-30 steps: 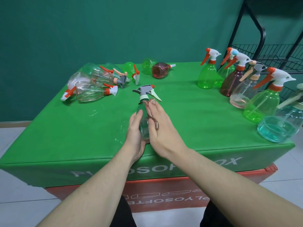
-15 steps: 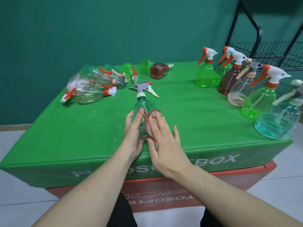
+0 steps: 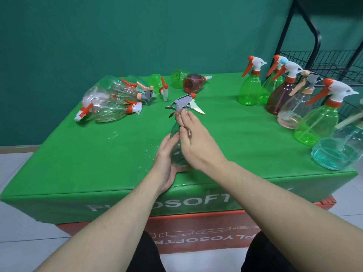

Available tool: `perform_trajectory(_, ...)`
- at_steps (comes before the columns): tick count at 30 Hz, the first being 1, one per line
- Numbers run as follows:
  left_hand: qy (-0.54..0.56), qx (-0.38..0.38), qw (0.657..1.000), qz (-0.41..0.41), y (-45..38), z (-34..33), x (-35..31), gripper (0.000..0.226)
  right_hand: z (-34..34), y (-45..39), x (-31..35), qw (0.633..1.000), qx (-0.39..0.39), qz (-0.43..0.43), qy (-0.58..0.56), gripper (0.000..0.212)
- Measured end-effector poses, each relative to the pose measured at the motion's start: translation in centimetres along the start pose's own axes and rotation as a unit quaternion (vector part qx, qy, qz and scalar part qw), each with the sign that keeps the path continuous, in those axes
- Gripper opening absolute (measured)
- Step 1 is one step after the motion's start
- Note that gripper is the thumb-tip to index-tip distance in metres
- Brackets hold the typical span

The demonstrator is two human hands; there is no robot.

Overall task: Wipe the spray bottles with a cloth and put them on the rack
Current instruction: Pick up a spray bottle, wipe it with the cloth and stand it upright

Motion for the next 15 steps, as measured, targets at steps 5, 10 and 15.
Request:
perform_trajectory(5, 0.016, 0.006, 1.0, 0.025, -0.1, 0.3, 0.4, 0.061, 0.1, -1.2, -0.9, 0.997, 0.003, -0.065, -0.032, 0.051)
perform_trajectory(10, 0.02, -0.001, 1.0, 0.015, -0.3, 0.4, 0.3, 0.057, -0.3, -0.1, -0.3, 0.999, -0.017, -0.035, -0.033, 0.049)
perform_trajectory(15, 0.017, -0.026, 0.999, -0.026, -0.7, 0.5, 0.2, 0.038, -0.9, 1.9, -0.3, 1.0, -0.016, 0.005, -0.02, 0.056)
Point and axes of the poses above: each hand's wrist, its own y-axis away from the middle knuckle, its own z-axis out of the back of the hand, x = y × z, the point moved 7 cm from there along -y, towards the middle knuckle, and after that the axes turned 11 degrees about z, right-handed, at the moved point
